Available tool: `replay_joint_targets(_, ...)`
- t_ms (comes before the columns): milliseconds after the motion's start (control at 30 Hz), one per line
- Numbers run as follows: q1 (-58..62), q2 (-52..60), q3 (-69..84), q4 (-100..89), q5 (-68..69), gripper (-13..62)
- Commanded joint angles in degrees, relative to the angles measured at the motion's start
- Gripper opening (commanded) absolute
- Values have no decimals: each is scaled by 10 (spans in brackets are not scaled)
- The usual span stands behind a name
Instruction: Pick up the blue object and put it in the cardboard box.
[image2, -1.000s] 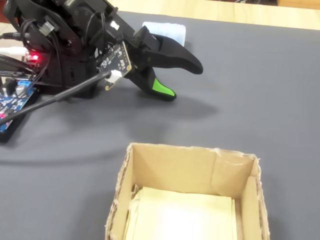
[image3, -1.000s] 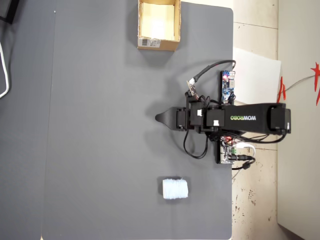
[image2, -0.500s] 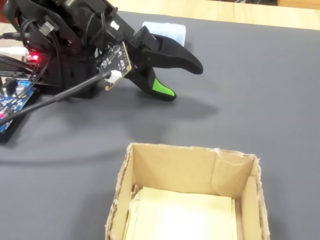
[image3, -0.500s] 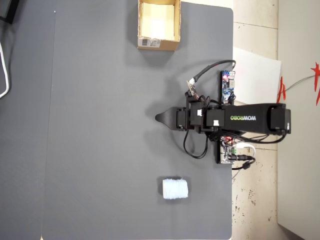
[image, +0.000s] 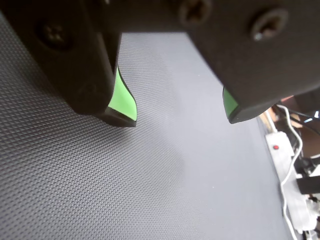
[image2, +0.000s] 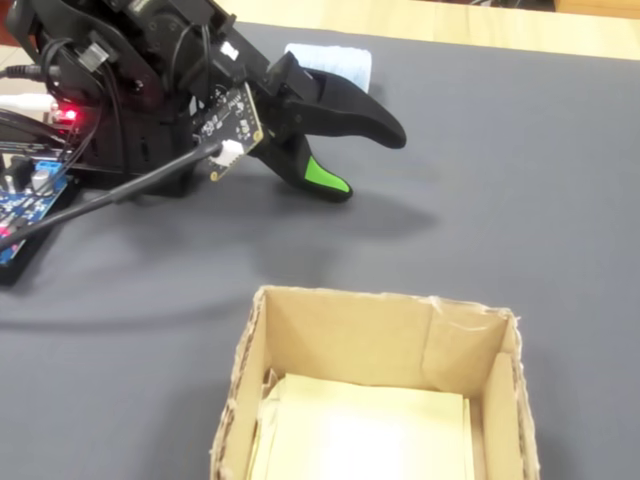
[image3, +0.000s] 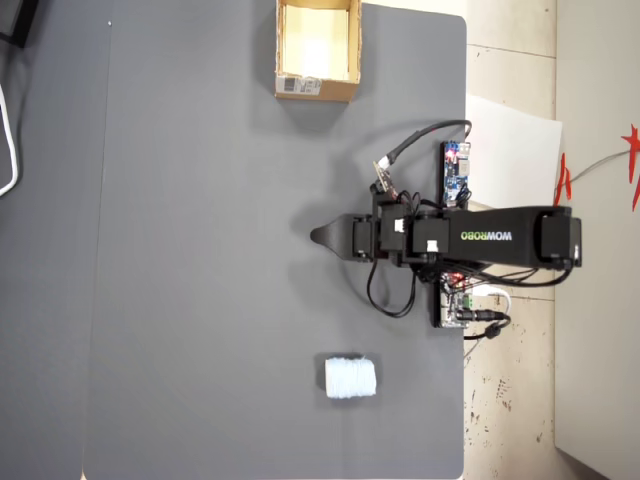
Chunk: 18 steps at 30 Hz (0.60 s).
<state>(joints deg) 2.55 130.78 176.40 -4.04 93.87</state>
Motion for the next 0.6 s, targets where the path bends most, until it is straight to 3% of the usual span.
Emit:
replay_joint_targets(0, -2, 49, 23, 19, 7, 341)
replay_joint_targets(567, -179, 49, 6, 18, 9, 339)
